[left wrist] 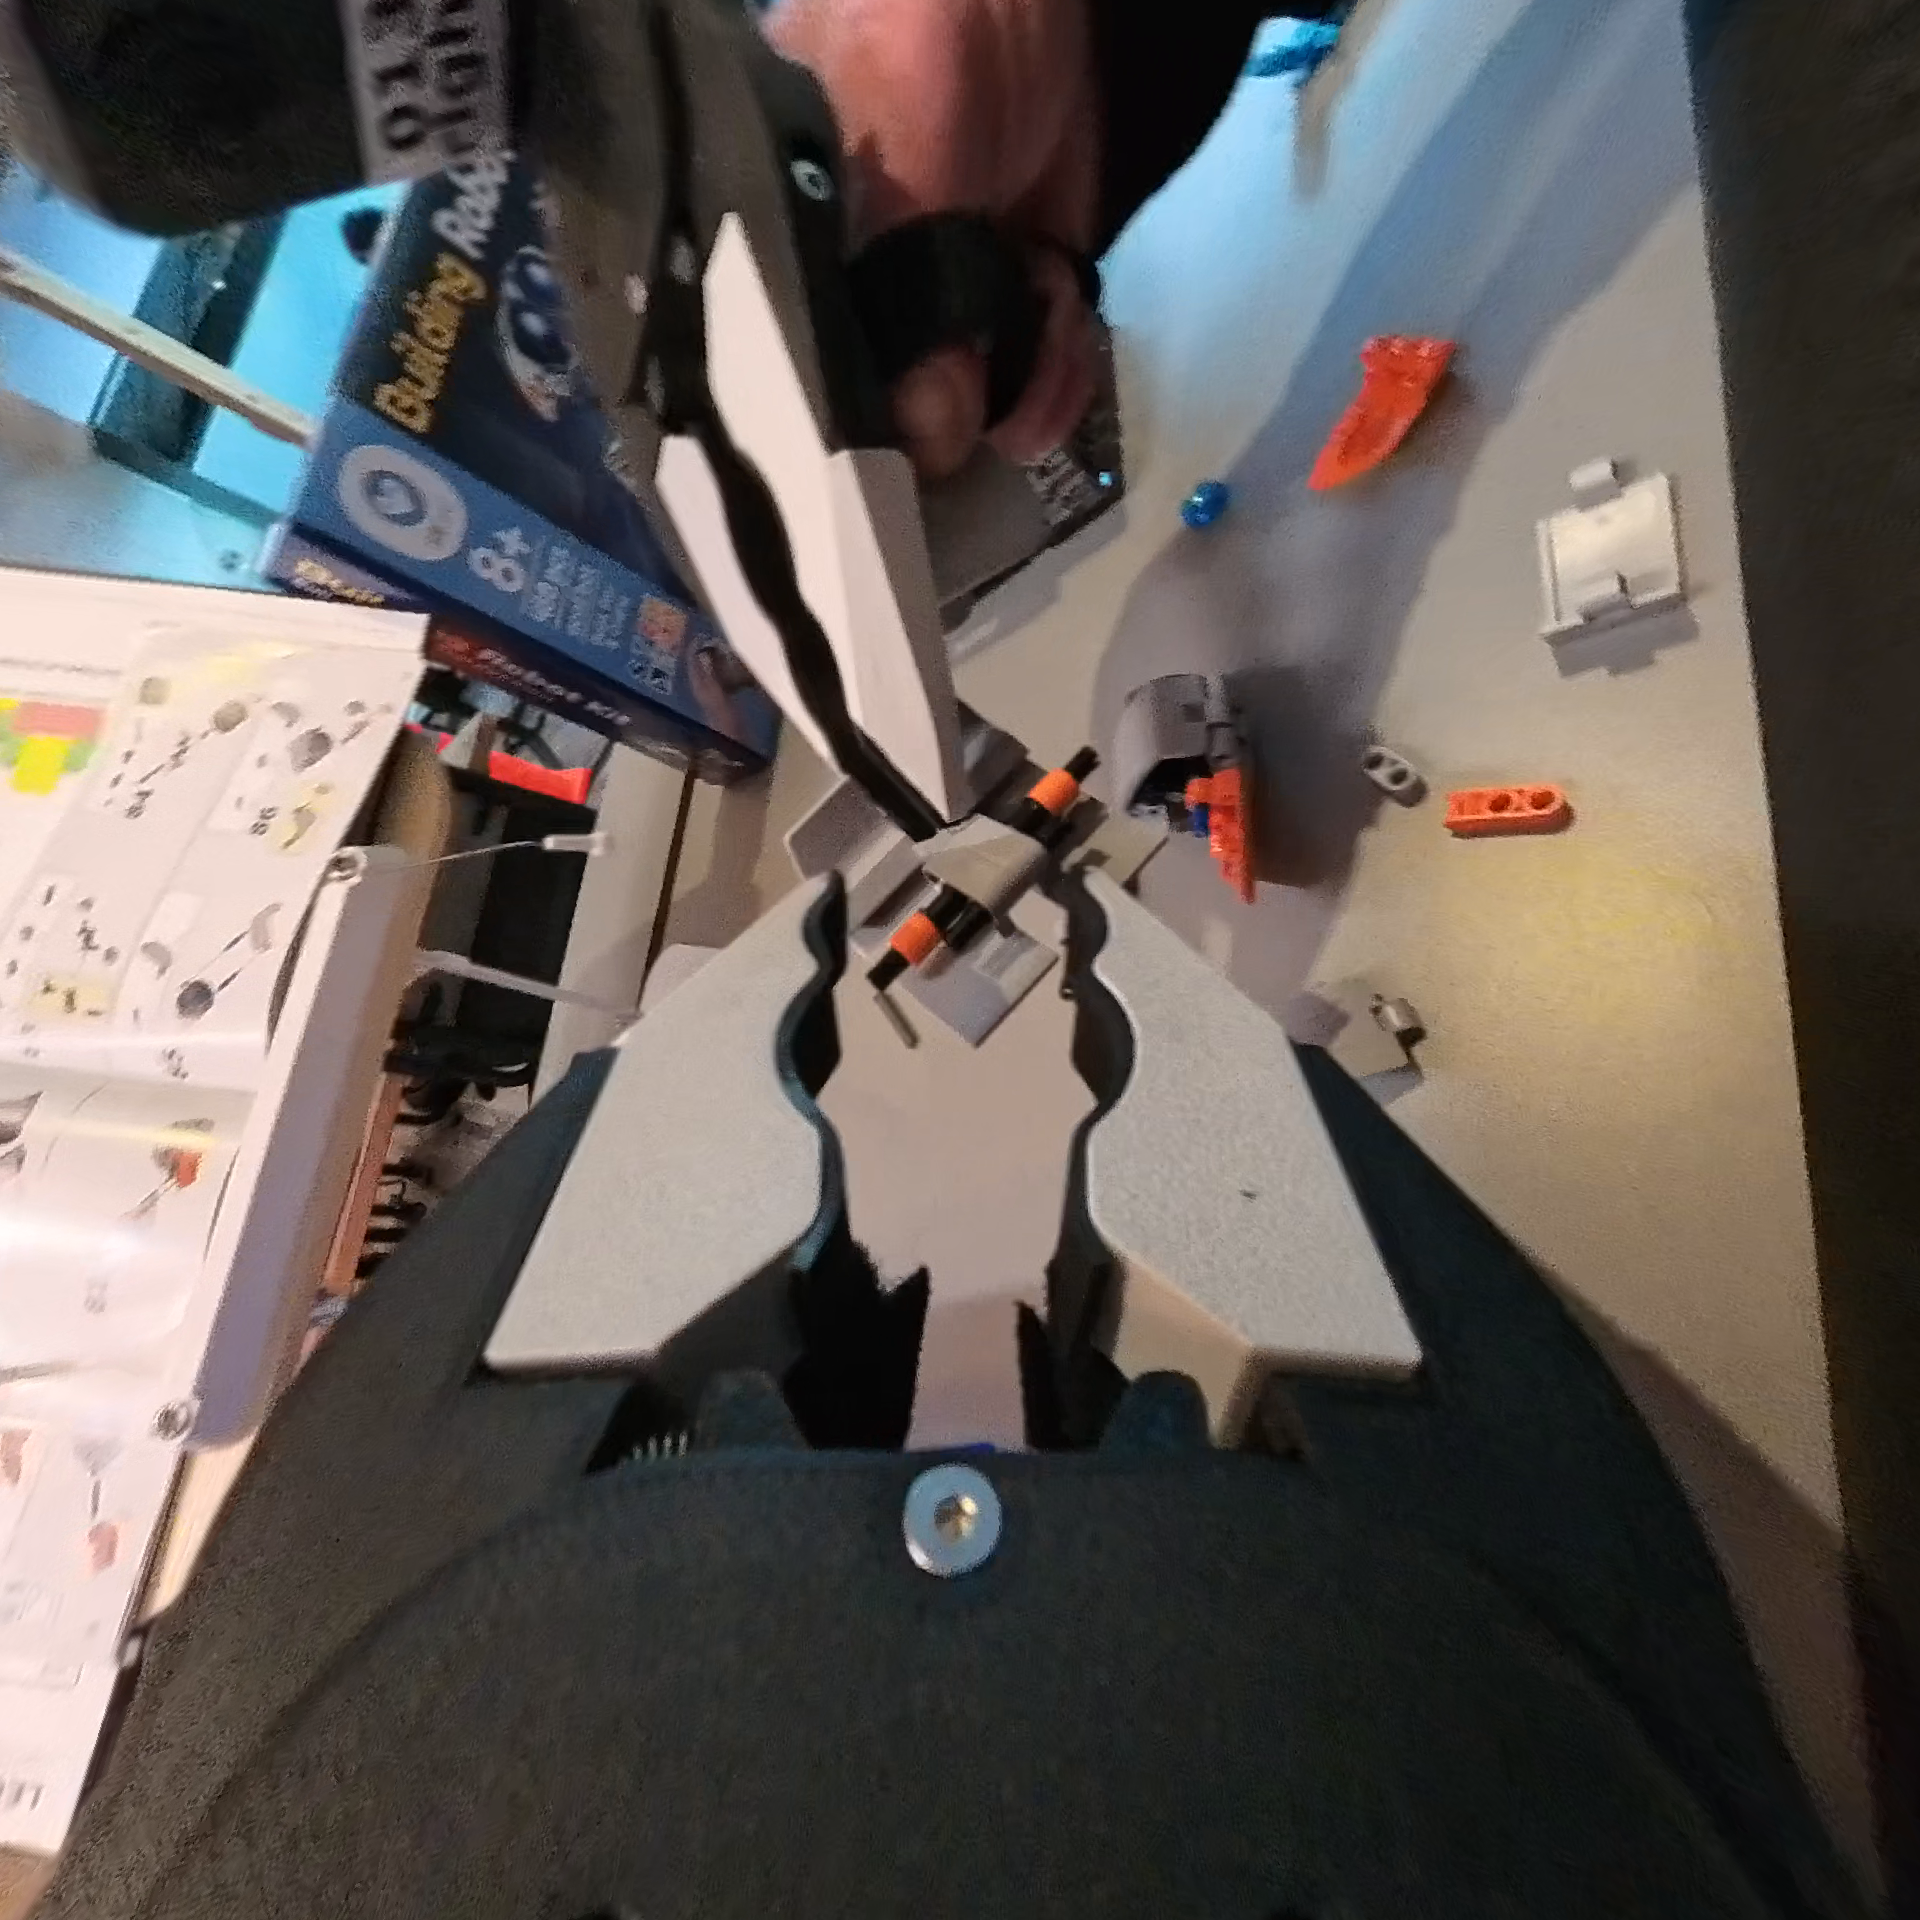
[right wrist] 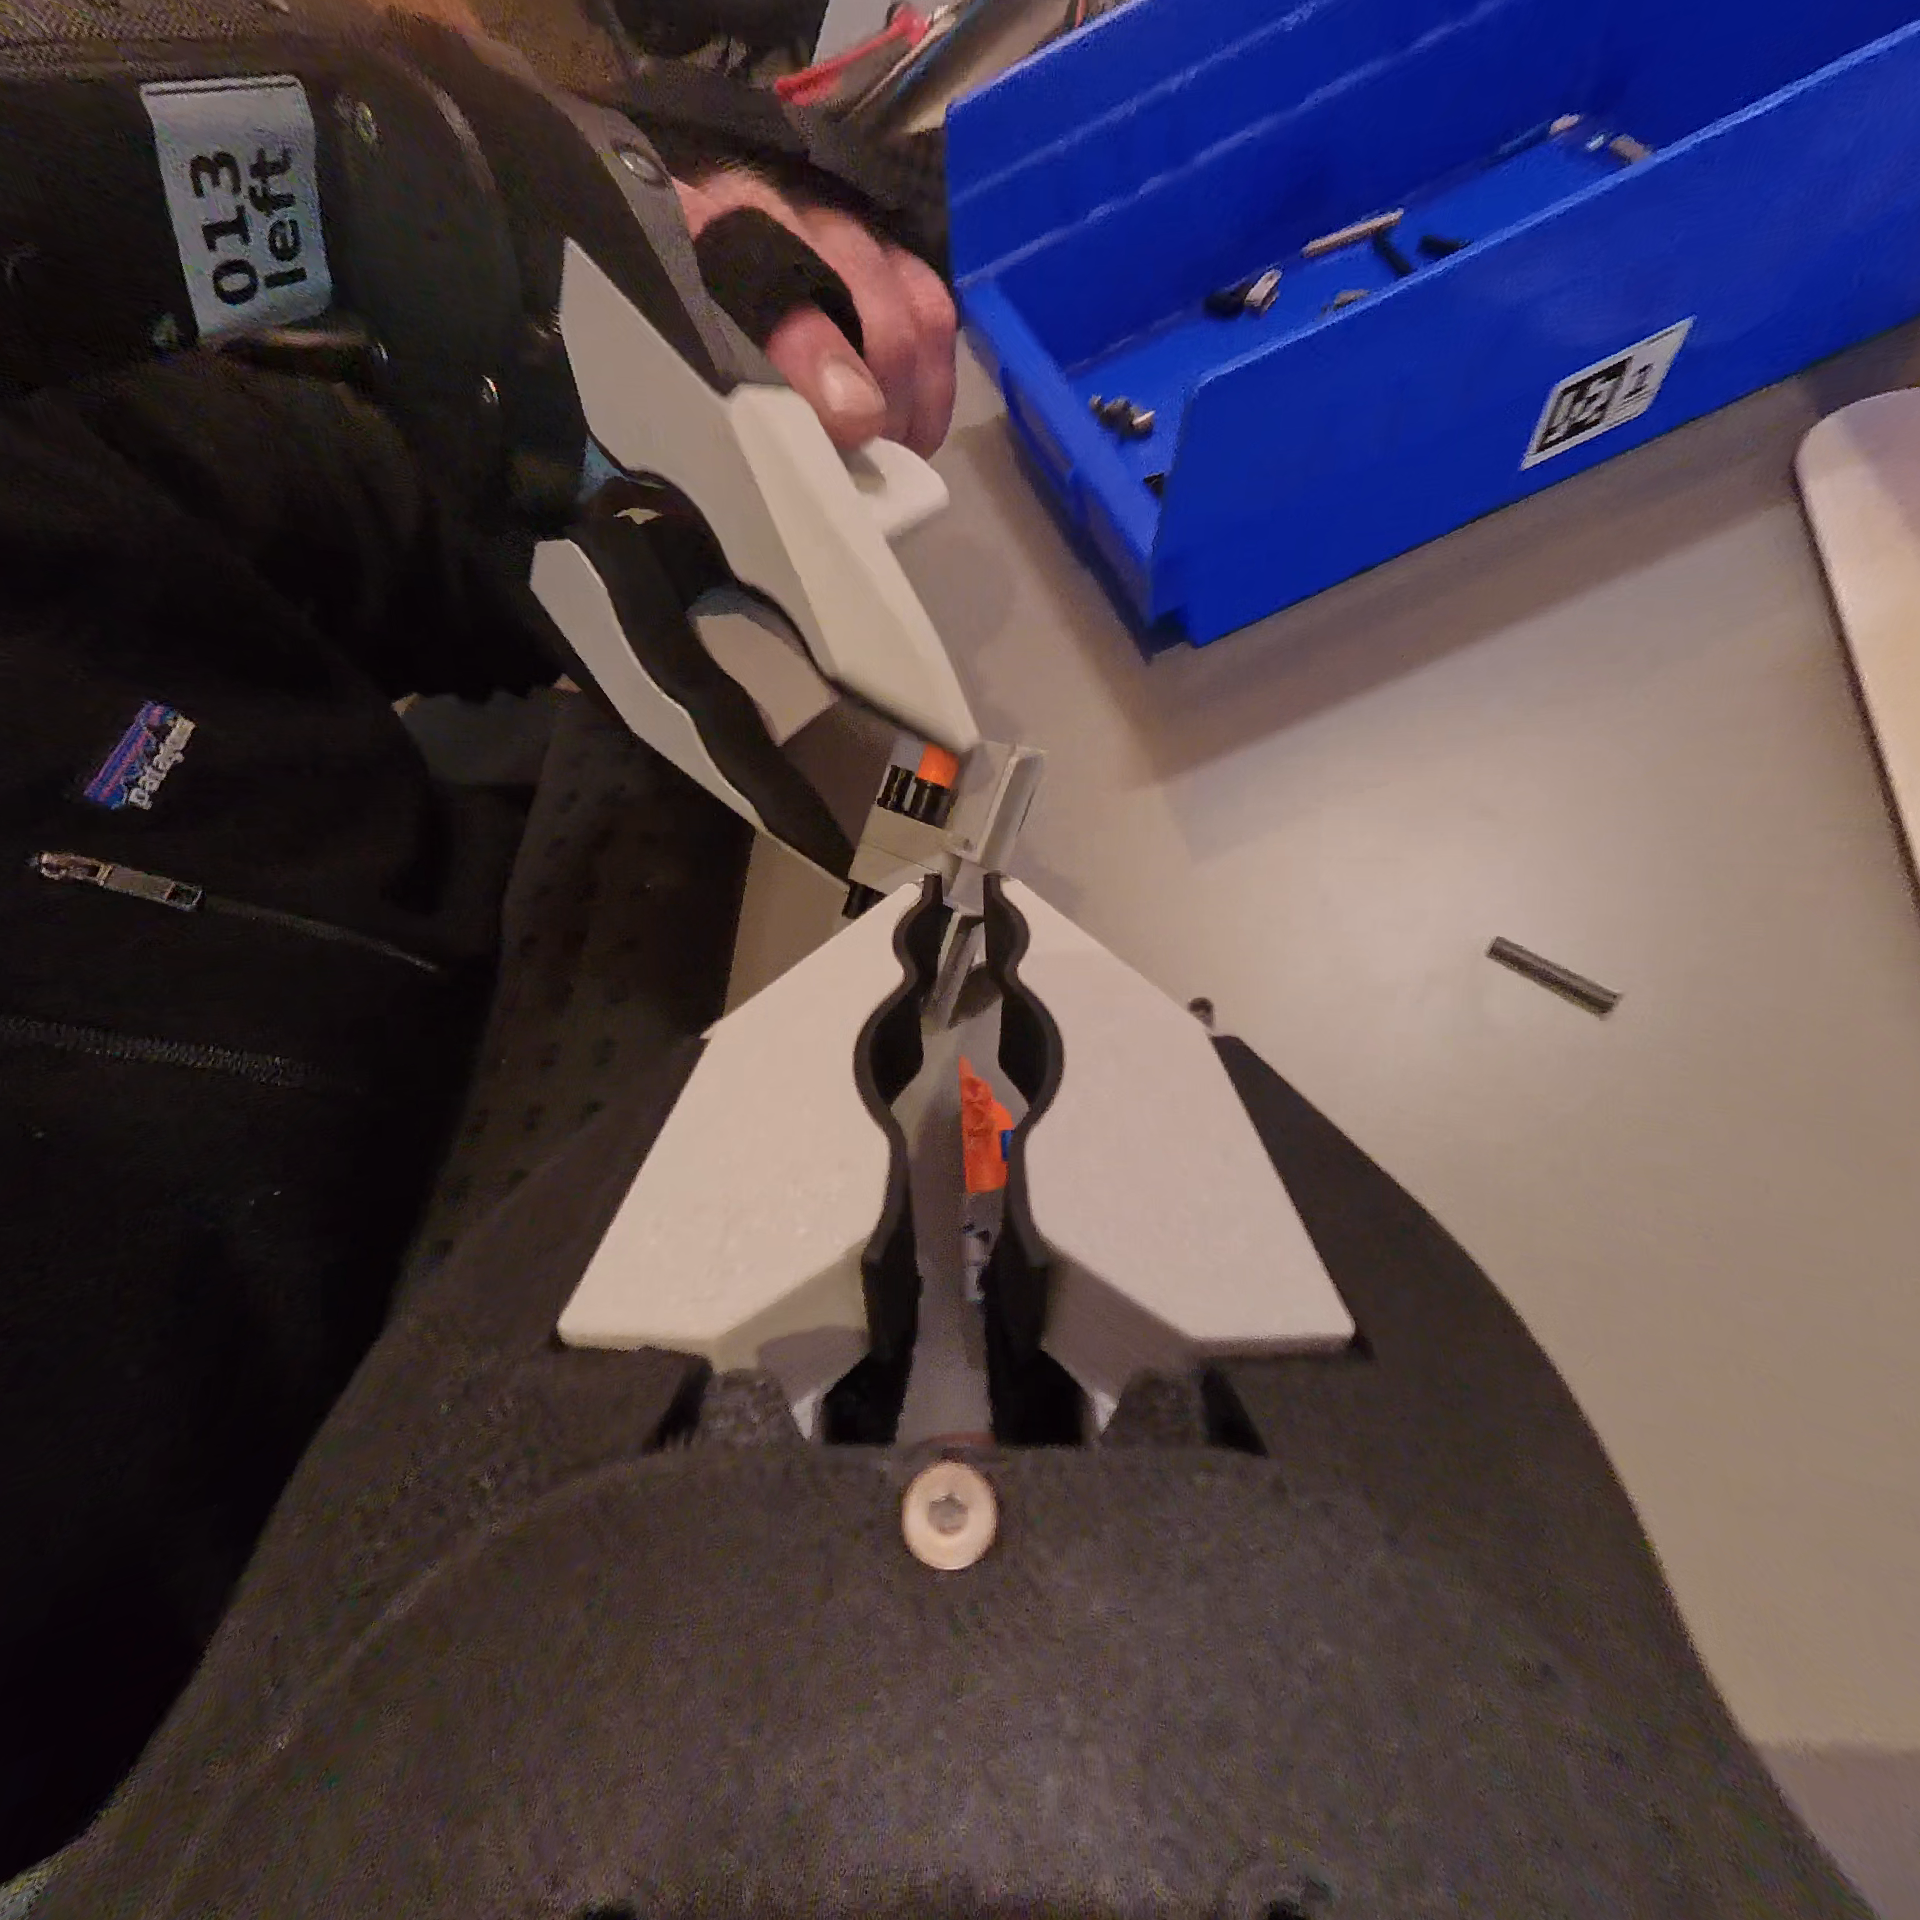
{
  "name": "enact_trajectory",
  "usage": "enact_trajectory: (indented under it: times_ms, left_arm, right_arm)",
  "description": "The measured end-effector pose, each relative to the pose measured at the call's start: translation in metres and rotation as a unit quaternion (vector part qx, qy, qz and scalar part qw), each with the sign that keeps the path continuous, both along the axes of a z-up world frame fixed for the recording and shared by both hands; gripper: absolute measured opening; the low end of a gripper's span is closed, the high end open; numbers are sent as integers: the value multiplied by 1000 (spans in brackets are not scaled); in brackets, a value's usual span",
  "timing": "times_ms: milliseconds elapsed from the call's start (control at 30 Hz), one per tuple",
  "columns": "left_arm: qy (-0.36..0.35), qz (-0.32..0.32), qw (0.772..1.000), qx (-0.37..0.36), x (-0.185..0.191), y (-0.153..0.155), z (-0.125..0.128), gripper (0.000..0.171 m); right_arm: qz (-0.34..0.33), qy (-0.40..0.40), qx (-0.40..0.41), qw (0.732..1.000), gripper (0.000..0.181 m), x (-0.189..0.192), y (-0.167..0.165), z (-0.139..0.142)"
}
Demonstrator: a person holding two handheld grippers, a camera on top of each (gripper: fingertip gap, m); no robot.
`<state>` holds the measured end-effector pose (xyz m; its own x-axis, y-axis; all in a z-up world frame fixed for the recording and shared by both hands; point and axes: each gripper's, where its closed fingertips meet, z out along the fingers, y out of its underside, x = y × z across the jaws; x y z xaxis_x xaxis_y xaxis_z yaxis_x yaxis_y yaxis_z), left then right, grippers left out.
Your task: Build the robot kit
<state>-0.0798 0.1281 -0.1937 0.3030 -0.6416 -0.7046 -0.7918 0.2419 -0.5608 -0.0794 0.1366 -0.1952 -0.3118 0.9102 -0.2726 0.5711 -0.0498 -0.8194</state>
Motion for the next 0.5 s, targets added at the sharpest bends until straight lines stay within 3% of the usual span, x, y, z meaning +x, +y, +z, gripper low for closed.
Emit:
enact_trajectory:
  times_ms: [200,233,500]
  left_arm:
    - [21,-21,999,-23,6,-9,-16,26]
    - [24,-29,999,-32,6,-12,-20,15]
    - [19,-19,1000,-16,7,-8,-21,14]
  right_arm:
    - [15,-17,-10,1000,2,-1,-7,-11]
    - [13,-16,-11,1000,1,-1,-6,-11]
    - [8,-18,-22,1000,2,-1,-3,-11]
